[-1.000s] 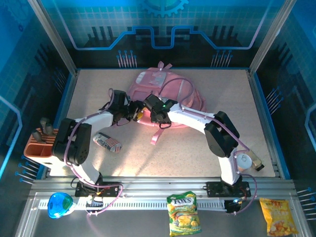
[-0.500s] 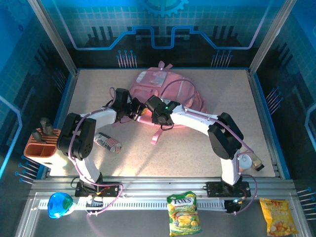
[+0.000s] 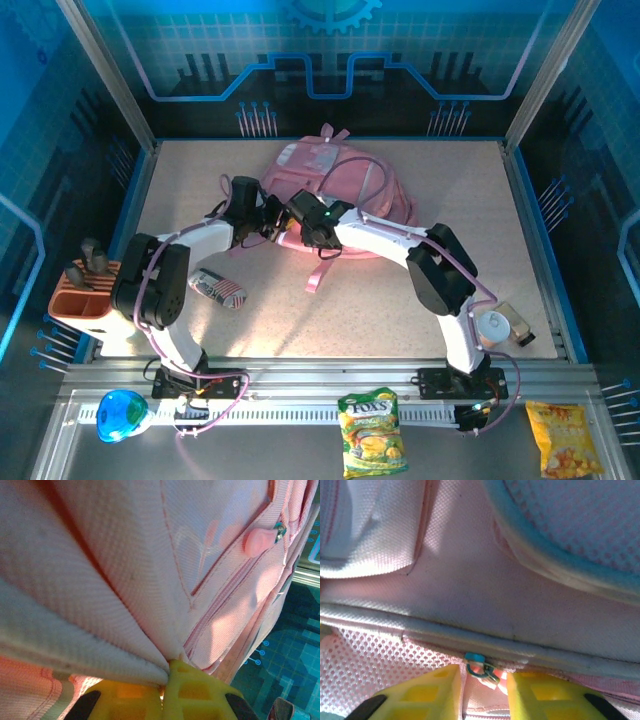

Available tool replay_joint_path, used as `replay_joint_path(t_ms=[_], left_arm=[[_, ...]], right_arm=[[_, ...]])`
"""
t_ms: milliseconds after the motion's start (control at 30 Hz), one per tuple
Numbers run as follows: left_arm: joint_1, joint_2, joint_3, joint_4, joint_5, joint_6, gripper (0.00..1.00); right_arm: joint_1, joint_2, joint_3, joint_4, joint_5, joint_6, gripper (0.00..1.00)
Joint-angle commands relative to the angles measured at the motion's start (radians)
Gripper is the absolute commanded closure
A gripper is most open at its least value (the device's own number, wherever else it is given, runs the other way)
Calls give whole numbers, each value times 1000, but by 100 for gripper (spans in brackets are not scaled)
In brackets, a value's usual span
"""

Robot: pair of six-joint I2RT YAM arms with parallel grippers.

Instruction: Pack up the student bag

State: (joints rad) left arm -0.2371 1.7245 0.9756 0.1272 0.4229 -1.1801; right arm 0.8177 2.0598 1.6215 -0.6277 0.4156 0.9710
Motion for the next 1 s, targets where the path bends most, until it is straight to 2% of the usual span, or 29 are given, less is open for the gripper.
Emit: replay_joint_path(t_ms=[0, 233, 367, 433, 567, 667, 800, 967], left_arm=[[-5, -46, 10, 15, 22, -4, 100], [-5, -52, 5, 14, 20, -3, 100], [-5, -49, 5, 12, 19, -3, 100], [-5, -48, 5, 13, 17, -1, 100], [-5, -43, 8, 13, 16, -1, 100], [-6, -43, 8, 13, 18, -3, 100], [-5, -46, 6, 11, 18, -4, 100], [-4, -49, 8, 6, 15, 1, 100]], right_arm=[[-1, 33, 52, -34, 62, 16, 74], [-8, 54, 80, -64, 90, 31, 87], [-6, 58, 84, -28, 69, -17, 92], [-4, 56, 80, -16, 65, -33, 92], [-5, 54, 77, -15, 70, -37, 82], [-7, 57, 79, -14, 82, -33, 81], [-12, 74, 99, -18, 107, -34, 82], [-18, 98, 134, -44, 139, -39, 92]])
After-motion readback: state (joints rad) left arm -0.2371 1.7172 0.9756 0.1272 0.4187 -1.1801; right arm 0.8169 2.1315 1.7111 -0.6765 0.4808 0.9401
